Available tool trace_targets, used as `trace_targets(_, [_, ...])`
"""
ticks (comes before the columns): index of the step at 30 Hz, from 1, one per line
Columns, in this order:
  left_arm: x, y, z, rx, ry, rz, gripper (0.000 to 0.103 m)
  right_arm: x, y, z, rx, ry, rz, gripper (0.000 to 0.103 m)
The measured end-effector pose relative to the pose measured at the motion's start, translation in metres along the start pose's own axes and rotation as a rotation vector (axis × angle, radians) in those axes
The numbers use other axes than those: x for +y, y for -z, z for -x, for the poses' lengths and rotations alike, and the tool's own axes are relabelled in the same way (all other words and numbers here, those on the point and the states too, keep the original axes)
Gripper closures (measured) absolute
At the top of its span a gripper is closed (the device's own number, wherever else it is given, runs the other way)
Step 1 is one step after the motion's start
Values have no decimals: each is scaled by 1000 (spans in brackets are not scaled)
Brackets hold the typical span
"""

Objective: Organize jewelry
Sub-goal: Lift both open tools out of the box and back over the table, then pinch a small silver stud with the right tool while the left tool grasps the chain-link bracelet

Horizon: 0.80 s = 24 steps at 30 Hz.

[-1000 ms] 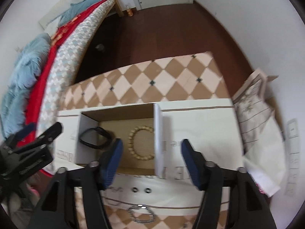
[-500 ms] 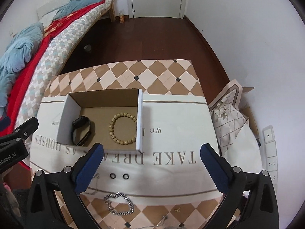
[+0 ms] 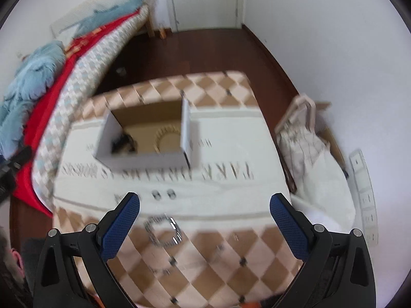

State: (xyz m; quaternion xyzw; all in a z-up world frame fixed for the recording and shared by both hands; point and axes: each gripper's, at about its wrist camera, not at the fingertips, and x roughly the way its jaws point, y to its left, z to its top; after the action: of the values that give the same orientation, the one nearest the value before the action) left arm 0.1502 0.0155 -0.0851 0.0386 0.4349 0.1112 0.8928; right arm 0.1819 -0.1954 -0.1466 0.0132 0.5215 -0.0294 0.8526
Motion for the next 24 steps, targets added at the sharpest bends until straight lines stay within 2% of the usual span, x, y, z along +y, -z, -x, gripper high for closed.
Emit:
trace_targets(3, [-4,23,-18,37,-53,-44,0,-18,26,-31,88,22,-48,1])
trace_targets(7, [-5,51,-52,145,-104,-71,0,-30,55,-69,178,31,-86,2])
trace_targets(9, [-5,60,-67,183,-126,-79,0,-29,64,-85,212,38,-86,10])
trace_targets(11, [-4,66,-77,212,-136,-76,0,-27,70,-98,239,39,-93,22])
trace_targets(13, [-4,69,-84,228,-142,-77,0,-24,75,-109,255,28,-91,24])
trace_targets(15, [-5,70,-89,238,-142,-78,0,-17,79,-117,271,25,-74,39])
trace_targets(16, [-7,69,-90,241,-137,-82,0,-13,81,-116,249,41,-55,45])
trace_targets(17, [-10,69,-91,244,-132,-86,0,-11,81,-115,233,39,-43,57])
trace_targets(18, [-14,69,-92,246,-124,-92,0,-9,82,-113,224,39,-34,62])
trace_targets(19, [-18,69,-92,249,-111,-98,0,-8,82,-112,216,37,-24,81])
trace_targets(20, [-25,69,-93,259,-88,-105,0,-8,83,-112,215,39,-11,93])
trace_targets(24, [-52,73,-93,303,9,-124,1,-25,84,-109,203,60,-8,93])
